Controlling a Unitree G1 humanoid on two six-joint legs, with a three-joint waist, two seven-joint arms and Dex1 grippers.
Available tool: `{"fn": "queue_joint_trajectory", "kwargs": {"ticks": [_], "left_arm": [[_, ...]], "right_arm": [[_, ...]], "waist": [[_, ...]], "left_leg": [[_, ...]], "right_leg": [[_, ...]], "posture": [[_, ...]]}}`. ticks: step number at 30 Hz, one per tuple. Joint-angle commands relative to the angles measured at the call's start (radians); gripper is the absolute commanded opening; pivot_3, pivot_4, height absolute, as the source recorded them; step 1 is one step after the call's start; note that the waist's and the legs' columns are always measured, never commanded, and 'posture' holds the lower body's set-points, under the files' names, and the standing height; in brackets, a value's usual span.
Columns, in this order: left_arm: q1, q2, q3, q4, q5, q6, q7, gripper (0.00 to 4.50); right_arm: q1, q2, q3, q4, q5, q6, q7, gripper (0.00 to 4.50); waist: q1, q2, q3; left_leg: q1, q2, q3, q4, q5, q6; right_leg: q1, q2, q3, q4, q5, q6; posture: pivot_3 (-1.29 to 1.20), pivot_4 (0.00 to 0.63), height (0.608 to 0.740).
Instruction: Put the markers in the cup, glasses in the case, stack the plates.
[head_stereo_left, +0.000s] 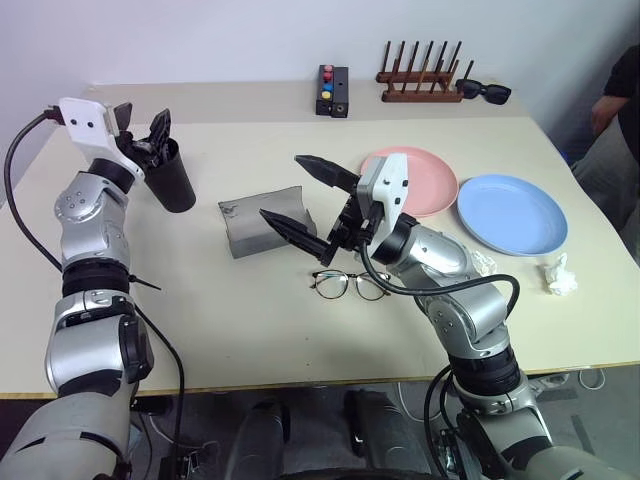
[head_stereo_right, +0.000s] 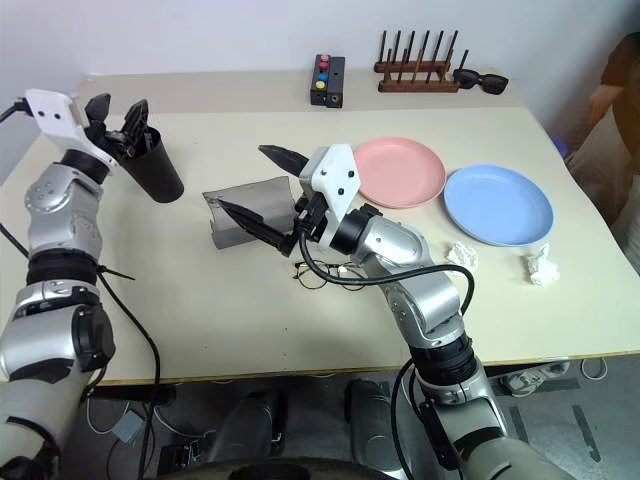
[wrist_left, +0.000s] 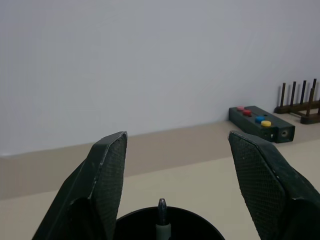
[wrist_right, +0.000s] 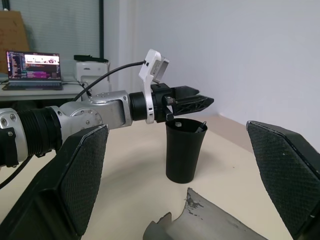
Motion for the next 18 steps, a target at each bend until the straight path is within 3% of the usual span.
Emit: {"fn": "queue_joint_trajectory", "kwargs": {"ticks": [1, 8, 14, 18], "left_arm": [[0.0, 0.0, 0.01, -0.079, -0.025, 0.012, 0.003, 3.29], [0.046, 0.003, -0.052, -0.418, -0.127, 0.292, -0.118, 3.29], [0.212, 0.11, -0.284, -0.786, -0.178, 0.617, -0.379, 3.29], [0.258, 0.166, -0.416, -0.861, -0.112, 0.664, -0.471, 3.29]], "right_arm": [[0.001, 0.0, -0.017, -0.022, 0.012, -0.015, 0.001, 4.5], [0.019, -0.087, -0.059, -0.016, -0.016, 0.008, -0.001, 4.5], [0.105, -0.261, -0.127, -0.077, 0.01, 0.053, 0.081, 4.5], [0.15, -0.292, -0.133, -0.12, 0.014, 0.069, 0.084, 4.5]], "waist": [[0.0, 0.0, 0.0], [0.001, 0.0, 0.0], [-0.002, 0.0, 0.0], [-0.003, 0.001, 0.0]], "left_leg": [[0.0, 0.0, 0.0, 0.0, 0.0, 0.0], [0.0, 0.0, 0.0, 0.0, 0.0, 0.0], [0.0, 0.0, 0.0, -0.001, 0.0, 0.0], [0.001, 0.001, 0.0, -0.001, 0.0, 0.0]], "right_leg": [[0.0, 0.0, 0.0, 0.0, 0.0, 0.0], [0.0, -0.001, 0.0, -0.001, 0.0, 0.0], [0.001, 0.0, 0.0, -0.001, 0.0, 0.0], [0.001, 0.002, 0.001, -0.001, -0.001, -0.001]], "posture": [[0.0, 0.15, 0.735], [0.0, 0.15, 0.735], [0.0, 0.15, 0.735], [0.0, 0.15, 0.735]]}}
